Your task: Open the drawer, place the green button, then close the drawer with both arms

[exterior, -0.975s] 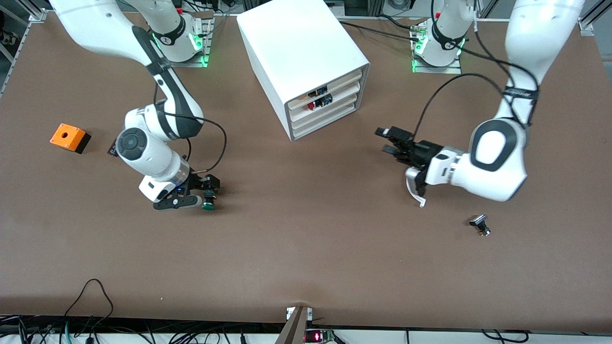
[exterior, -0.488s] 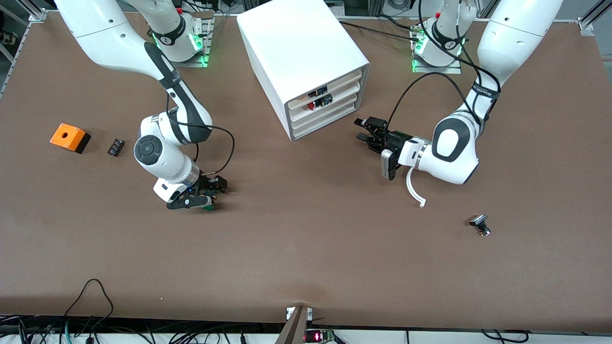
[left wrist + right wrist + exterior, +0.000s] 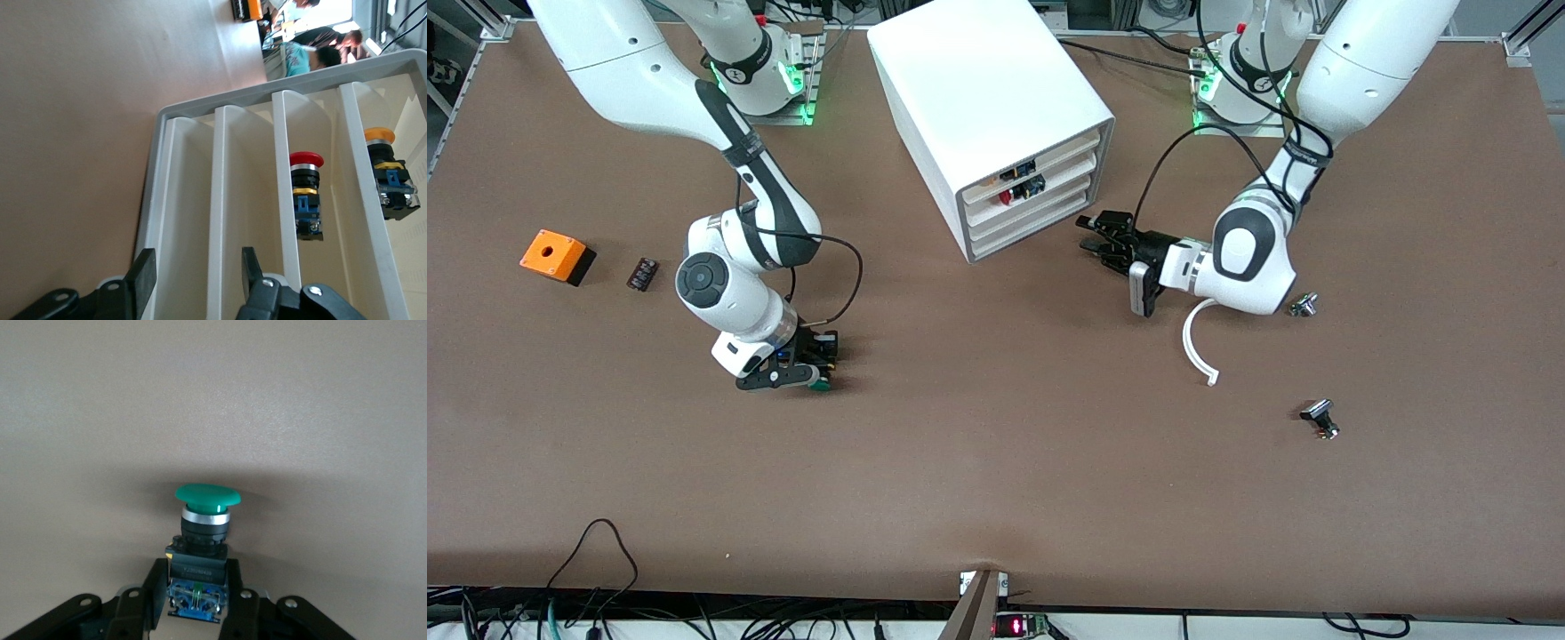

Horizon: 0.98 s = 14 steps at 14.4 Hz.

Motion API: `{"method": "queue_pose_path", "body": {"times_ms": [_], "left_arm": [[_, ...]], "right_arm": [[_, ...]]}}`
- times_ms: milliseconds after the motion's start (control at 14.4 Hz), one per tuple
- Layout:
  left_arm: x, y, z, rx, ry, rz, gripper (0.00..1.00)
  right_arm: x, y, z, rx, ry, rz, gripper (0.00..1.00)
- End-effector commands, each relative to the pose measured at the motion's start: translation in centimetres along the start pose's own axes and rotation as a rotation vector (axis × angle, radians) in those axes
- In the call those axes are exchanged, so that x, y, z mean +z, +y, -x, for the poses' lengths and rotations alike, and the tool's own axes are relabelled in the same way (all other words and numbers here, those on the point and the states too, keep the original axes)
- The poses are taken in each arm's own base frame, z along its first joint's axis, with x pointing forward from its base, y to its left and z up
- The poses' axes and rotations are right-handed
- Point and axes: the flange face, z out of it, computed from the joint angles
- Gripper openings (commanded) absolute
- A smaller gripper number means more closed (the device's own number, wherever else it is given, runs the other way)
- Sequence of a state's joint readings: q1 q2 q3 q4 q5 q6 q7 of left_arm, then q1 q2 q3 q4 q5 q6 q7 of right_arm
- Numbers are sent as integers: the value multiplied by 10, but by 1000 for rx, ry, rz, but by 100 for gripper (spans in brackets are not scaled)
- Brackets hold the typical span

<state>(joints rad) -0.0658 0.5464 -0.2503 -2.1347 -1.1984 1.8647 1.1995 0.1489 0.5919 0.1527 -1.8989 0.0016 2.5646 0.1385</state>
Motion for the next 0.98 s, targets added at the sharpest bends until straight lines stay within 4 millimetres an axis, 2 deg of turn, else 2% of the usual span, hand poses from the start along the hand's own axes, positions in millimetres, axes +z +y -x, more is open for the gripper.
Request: {"method": "queue_pose_path", "body": {"times_ms": [0, 139, 209, 418, 488, 557, 627, 766, 905], "left_arm": [[24, 5, 16, -14, 34, 23, 51], [29, 2, 22, -22, 30, 3, 53], [35, 2, 23, -15, 21, -13, 53], [43, 0, 27, -15, 8, -33, 47], [44, 0, 30, -21, 5, -31, 43], [50, 0, 34, -24, -8, -21, 34], [61, 3, 36, -24, -28, -14, 30], [69, 3, 39, -33, -39, -4, 24], [80, 0, 42, -51, -28, 20, 25]], "right_arm": [[4, 1, 0, -15, 0, 5, 14], [-9, -4, -5, 0, 2, 1, 2], [-19, -7, -10, 36, -19, 4, 0], [-57, -14, -33, 164, -94, 16, 0], [-68, -21, -38, 201, -110, 19, 0], [-79, -29, -43, 231, -120, 22, 0], [-89, -35, -47, 272, -129, 27, 0], [-111, -51, -54, 358, -137, 36, 0], [-134, -63, -62, 424, -137, 40, 0]]}}
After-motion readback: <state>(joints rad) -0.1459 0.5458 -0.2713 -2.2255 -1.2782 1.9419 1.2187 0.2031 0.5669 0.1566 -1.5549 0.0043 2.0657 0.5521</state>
